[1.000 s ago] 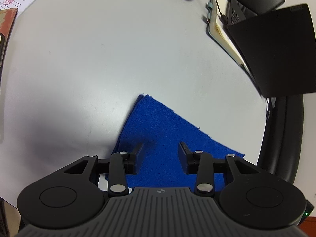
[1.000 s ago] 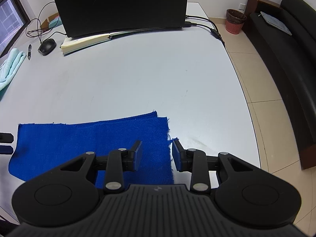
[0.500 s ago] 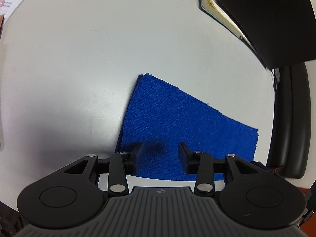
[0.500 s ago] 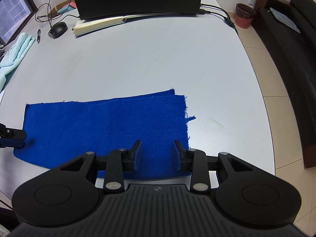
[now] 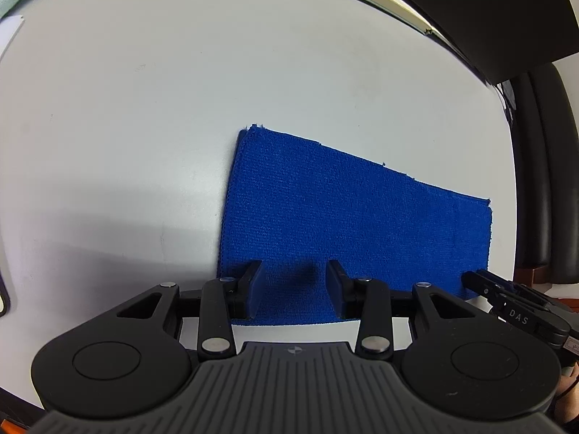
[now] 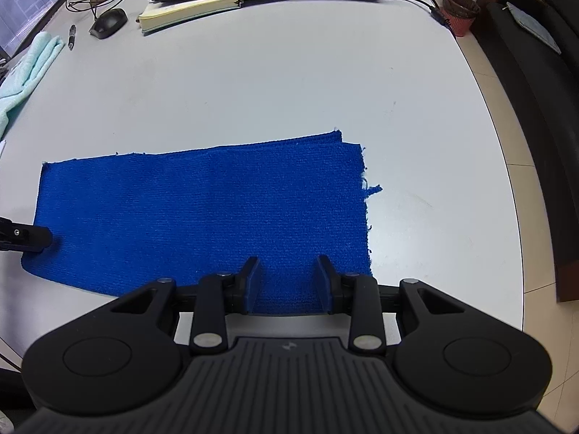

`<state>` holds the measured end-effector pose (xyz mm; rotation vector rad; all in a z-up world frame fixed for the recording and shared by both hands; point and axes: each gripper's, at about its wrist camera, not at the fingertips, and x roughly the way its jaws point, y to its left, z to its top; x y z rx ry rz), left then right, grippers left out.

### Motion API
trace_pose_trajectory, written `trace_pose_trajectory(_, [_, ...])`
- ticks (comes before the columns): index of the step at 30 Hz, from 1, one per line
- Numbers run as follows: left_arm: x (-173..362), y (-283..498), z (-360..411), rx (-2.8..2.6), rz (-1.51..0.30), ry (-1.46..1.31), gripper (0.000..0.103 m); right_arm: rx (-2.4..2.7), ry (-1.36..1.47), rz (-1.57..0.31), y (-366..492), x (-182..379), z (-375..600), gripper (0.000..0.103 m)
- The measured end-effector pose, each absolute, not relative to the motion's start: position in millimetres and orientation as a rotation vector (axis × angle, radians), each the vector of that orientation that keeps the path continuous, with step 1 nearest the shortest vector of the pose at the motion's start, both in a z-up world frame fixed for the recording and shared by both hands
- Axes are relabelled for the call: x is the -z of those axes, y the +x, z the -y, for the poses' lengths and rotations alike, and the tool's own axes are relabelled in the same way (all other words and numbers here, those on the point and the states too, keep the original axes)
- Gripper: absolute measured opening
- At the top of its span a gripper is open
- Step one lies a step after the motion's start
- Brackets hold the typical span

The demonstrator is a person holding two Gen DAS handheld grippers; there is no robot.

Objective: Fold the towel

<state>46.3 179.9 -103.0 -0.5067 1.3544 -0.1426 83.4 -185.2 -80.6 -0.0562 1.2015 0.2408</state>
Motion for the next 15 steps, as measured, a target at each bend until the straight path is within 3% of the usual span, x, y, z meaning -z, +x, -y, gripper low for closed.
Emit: trace_pose_trajectory(15, [108.8, 11.5, -168.0, 0.229, -1.416, -0.512, 0.040, -0.272, -0.140, -1.167, 107.0, 81.3, 172.4, 0.037])
